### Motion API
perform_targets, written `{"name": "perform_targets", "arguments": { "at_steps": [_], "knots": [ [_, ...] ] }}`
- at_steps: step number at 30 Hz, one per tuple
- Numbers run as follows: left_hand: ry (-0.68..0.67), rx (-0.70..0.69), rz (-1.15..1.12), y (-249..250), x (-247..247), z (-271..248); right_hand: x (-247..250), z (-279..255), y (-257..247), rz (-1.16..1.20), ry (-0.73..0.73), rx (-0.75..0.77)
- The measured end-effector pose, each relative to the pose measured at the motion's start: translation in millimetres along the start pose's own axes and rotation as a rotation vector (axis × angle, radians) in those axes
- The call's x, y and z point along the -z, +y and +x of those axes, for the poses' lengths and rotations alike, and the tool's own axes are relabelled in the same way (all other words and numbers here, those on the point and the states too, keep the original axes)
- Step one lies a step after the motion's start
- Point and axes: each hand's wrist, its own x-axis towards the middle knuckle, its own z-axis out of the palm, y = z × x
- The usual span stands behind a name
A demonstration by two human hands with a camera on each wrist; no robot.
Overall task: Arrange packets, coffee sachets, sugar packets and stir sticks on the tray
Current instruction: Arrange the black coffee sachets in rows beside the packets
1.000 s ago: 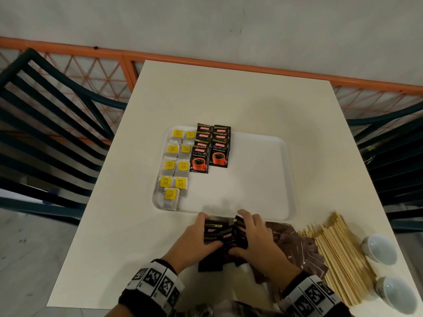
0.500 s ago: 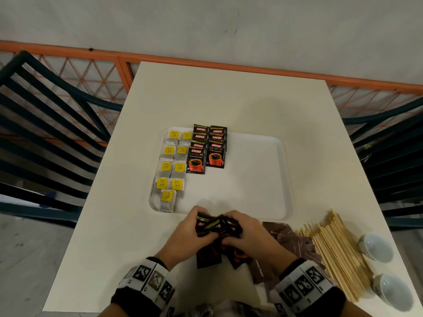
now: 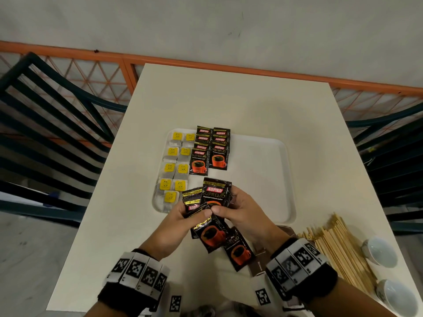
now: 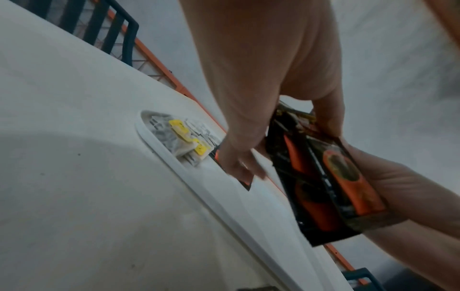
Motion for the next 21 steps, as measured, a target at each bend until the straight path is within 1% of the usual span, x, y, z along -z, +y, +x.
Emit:
{"name": "perform_targets", "arguments": {
  "at_steps": [2,4,7,9,11,12,15,17,21],
  "knots": [
    [0.018,-0.012,0.007,-1.4,0.6,-1.3,-0.2,-0.8,-0.5,-0.023,-0.007,-0.005],
    [0.038,-0.022,0.026,-1.9,1.0,-2.3,0.2,-2.4,-3.1,-0.123,-0.022,-0.003],
    [0.072,-0.031,0.031,-2.4,1.8,-3.0,1.2,-4.3,-8.3,-0.405,-0.049,0.023],
    [0.118,-0.024,0.022,-1.4,4.5,-3.3,5.7,-8.2,-9.2,-0.605,0.000,0.000],
    [0.170,-0.030,0.014,0.6,9.7,-4.1,14.8,-16.4,-6.0,-0.844,0.050,-0.083],
    [0.191,-0.035,0.008,1.5,13.3,-4.5,20.1,-21.4,-2.5,-0.987,0.035,-0.141],
    [0.236,-0.065,-0.003,4.0,23.1,-5.3,28.0,-33.7,12.6,-1.379,-0.087,-0.313],
    [0.252,-0.074,-0.016,5.8,26.6,-5.2,26.2,-36.3,21.3,-1.478,-0.113,-0.333],
    [0.266,-0.073,-0.009,5.8,29.3,-4.8,20.7,-35.9,34.1,-1.416,-0.078,-0.320]
  ]
}}
